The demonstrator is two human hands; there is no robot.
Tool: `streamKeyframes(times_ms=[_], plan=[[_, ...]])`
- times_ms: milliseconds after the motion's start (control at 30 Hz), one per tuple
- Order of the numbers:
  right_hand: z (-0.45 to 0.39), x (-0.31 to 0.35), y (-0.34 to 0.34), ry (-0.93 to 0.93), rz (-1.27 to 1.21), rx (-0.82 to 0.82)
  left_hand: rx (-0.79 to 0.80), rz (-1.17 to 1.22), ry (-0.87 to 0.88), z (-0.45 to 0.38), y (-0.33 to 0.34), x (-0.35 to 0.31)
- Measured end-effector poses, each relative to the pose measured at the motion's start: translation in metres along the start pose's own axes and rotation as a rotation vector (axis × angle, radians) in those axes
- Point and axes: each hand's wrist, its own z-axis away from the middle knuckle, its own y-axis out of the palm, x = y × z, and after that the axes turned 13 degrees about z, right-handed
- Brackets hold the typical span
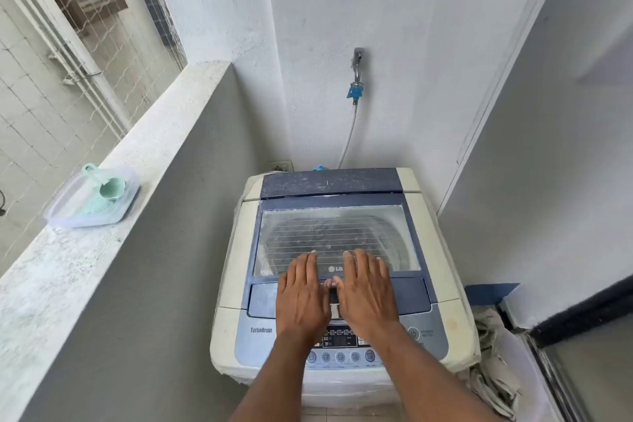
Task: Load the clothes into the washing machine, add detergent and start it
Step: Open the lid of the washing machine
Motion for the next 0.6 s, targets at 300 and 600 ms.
streamKeyframes(times_ms=[300, 600], plan=[[0.022, 0.002, 0.016, -0.065, -0.137, -0.004, 0.022, 0.089, 0.113, 0.015, 0.016, 0.010], [0.033, -0.013, 0.026, -0.189, -0.182, 0.204, 0.214, 0.054, 0.155, 0.023, 0.024, 0.017]])
